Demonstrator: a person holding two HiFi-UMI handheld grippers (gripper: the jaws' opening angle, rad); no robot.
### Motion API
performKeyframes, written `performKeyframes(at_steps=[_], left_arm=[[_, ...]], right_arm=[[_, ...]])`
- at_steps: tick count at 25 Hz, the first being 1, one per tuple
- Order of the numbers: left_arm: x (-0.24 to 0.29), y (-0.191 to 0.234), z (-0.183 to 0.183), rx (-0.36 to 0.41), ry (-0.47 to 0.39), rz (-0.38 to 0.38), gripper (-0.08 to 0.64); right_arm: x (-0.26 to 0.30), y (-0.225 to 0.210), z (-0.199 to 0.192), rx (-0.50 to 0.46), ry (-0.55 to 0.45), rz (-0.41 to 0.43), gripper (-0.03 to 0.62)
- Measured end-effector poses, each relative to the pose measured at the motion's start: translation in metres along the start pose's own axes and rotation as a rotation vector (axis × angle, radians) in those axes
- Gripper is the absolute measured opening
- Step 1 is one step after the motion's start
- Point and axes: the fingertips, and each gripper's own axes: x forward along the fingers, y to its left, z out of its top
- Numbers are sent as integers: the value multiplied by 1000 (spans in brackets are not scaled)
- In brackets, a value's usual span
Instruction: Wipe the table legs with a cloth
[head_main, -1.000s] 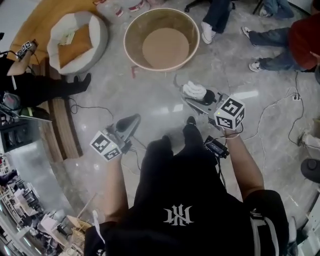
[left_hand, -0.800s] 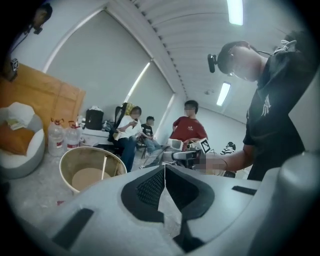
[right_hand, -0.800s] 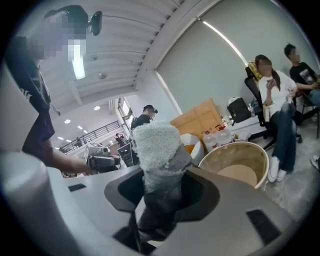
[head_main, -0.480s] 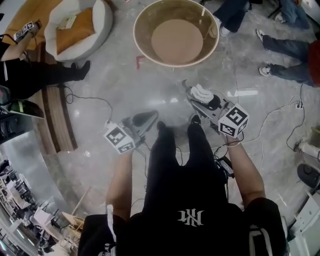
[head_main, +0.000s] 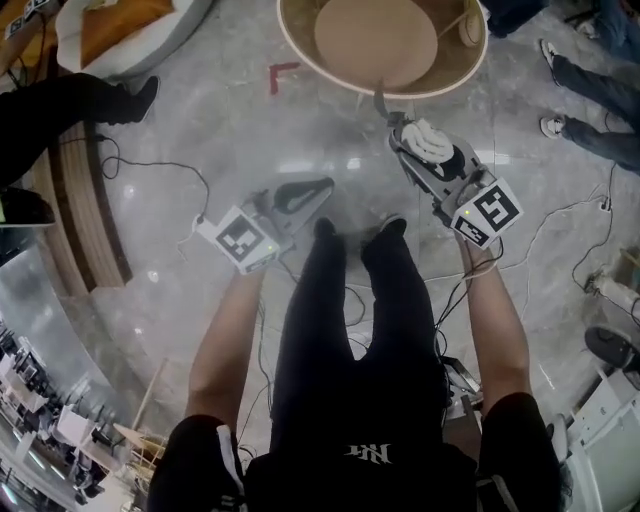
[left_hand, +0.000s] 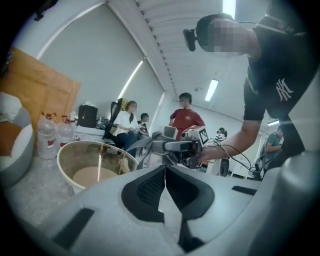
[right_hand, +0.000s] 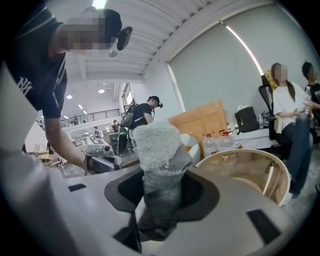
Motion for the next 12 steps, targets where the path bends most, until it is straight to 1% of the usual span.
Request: performKeyframes(at_steps=[2,4,5,7,10,12], left_arm=[[1,12,-29,-15,10,14,6],[6,28,-61,-10,40,36,6],[11,39,-75,4,50,52,6],[21,60,-99,36,43,81,6],[39,82,-128,61,25,92,6],[52,99,-146,92,31,98,6]], right_arm=[[20,-11,-32,-12,0,-4,152],[36,-26,-67,-5,-7,-16,152],[44,-36,-85,2,-9,-25,152],[60,-51,-121,15,-5,-35,152],[73,-64,-172,55,-11,-37,150],[82,-76,-201,58,-12,-30,149]])
